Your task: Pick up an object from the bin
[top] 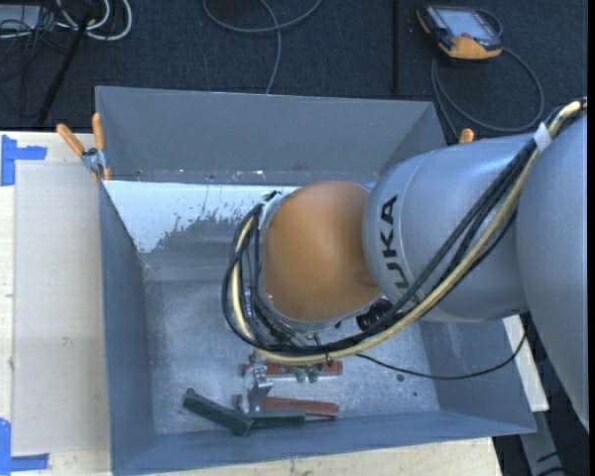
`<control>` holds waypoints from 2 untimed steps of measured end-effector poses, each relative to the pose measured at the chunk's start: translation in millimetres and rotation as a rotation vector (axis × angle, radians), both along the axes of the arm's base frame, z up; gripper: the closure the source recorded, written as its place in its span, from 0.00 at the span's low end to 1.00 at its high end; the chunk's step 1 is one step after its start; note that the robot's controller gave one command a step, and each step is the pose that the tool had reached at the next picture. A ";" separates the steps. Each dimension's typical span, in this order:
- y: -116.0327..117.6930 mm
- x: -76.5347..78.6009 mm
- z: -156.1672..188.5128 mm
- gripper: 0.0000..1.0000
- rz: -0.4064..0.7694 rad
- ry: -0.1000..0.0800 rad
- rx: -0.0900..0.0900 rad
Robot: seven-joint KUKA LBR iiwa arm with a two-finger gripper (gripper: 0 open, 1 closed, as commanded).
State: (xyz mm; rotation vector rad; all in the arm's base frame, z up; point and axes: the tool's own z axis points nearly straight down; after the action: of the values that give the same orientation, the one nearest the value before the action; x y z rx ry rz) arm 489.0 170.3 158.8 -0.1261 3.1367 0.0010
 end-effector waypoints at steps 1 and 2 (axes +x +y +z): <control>2.5 -13.4 -85.2 1.00 0.074 -0.009 0.004; 2.5 -13.4 -85.2 1.00 0.074 -0.009 0.004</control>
Offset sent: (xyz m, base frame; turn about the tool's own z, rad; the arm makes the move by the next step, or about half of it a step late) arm 0.0000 0.0000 0.0000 0.0000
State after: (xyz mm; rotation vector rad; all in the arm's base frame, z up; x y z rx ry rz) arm 475.7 172.9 73.6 -0.2413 3.1209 0.0065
